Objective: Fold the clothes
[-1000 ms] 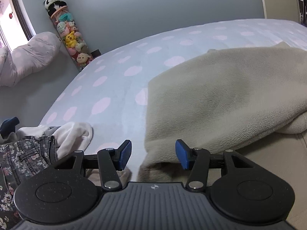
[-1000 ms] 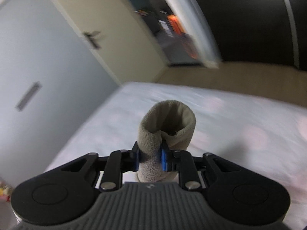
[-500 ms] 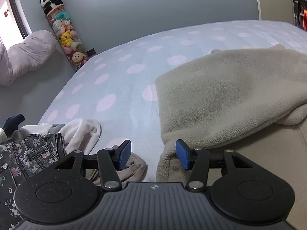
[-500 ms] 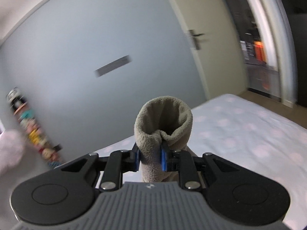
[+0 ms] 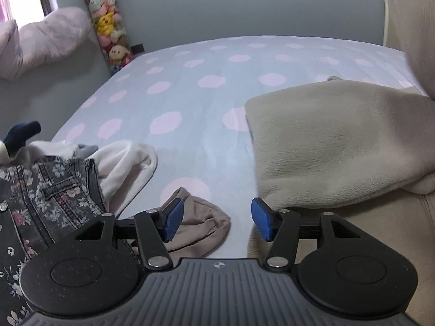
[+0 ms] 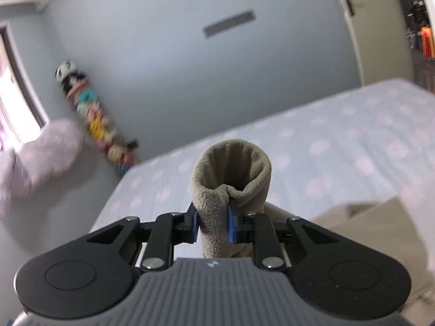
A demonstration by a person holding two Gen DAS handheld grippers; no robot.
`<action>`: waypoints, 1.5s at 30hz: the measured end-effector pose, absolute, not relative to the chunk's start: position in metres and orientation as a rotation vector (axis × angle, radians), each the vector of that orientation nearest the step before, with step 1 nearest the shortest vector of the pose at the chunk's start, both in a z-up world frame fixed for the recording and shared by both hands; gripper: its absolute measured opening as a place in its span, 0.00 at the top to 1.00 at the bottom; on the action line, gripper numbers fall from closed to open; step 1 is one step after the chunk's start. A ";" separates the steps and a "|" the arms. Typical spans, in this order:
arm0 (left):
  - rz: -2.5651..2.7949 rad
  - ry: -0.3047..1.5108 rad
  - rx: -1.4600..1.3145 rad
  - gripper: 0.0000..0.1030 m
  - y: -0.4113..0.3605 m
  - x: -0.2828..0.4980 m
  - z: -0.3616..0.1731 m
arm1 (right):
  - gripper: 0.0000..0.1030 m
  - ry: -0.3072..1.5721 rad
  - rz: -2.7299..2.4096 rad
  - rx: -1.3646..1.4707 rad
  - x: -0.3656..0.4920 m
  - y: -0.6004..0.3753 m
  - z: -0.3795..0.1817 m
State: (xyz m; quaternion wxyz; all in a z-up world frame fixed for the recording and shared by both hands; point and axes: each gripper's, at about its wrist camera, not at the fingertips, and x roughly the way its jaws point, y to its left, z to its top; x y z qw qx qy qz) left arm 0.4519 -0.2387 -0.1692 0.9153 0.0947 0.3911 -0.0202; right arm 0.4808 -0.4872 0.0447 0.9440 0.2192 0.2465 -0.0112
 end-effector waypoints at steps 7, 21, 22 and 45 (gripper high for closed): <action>-0.033 0.826 0.134 0.48 -0.225 0.461 -0.171 | 0.77 0.642 0.032 0.403 0.508 -0.440 -0.033; -0.025 0.839 0.138 0.48 -0.224 0.466 -0.173 | 0.54 0.723 0.154 0.394 0.496 -0.423 -0.081; -0.025 0.839 0.140 0.48 -0.224 0.466 -0.173 | 0.53 0.722 0.157 0.399 0.492 -0.425 -0.079; -0.308 0.742 -0.186 0.48 -0.233 0.469 -0.152 | 0.45 0.648 -0.098 0.308 0.361 -0.583 -0.104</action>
